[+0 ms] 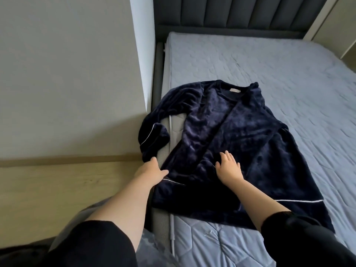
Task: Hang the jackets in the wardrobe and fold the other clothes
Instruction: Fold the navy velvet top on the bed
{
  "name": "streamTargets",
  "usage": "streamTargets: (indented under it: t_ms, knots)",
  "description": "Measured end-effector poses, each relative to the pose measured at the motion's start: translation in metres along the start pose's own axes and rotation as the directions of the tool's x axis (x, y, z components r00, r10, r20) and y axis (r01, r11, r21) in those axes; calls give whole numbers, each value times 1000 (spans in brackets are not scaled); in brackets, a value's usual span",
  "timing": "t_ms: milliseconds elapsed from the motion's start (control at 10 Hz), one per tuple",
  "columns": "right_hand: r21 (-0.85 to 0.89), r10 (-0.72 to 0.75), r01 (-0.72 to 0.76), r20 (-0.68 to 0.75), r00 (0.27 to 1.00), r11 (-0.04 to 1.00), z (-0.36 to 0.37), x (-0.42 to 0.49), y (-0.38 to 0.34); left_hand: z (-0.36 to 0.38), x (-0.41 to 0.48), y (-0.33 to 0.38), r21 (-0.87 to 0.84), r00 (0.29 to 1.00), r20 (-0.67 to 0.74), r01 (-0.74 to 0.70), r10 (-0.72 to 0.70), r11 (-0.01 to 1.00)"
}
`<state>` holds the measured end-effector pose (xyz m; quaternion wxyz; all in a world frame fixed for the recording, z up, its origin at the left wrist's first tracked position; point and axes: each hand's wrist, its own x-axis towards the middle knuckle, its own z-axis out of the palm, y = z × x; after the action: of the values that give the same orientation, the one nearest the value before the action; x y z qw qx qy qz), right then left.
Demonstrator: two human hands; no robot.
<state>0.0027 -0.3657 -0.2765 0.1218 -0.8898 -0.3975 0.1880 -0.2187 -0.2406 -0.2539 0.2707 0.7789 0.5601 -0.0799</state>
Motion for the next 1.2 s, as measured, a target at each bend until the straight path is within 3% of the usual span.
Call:
streamTargets:
  t_ms: [100, 200, 300, 600, 1000, 1100, 1200]
  knots:
    - [-83, 3, -2, 10, 1000, 997, 4, -3, -2, -4, -3, 3, -75, 990, -127, -78, 68, 994]
    - [-148, 4, -2, 15, 1000, 989, 7, -6, -4, 0, -11, 4, -3, 987, 73, -141, 141, 990]
    - [-166, 17, -12, 27, 999, 986, 8, -7, -6, 2, -14, 8, 40, 984, 126, -135, 129, 990]
    - [-131, 13, -4, 68, 998, 991, 6, -8, -5, 12, -23, 16, 162, 988, 148, 6, -31, 987]
    - [-110, 9, 1, 90, 996, 994, 5, -11, -6, 11, -22, 13, 171, 970, 241, -12, -30, 985]
    - [-105, 8, 1, 90, 996, 994, 6, -12, -5, 6, -23, 14, 65, 976, 215, 27, -40, 998]
    - [-113, 1, 9, 95, 996, 993, 5, -12, -3, -6, -27, 17, -510, 935, 348, 126, 70, 851]
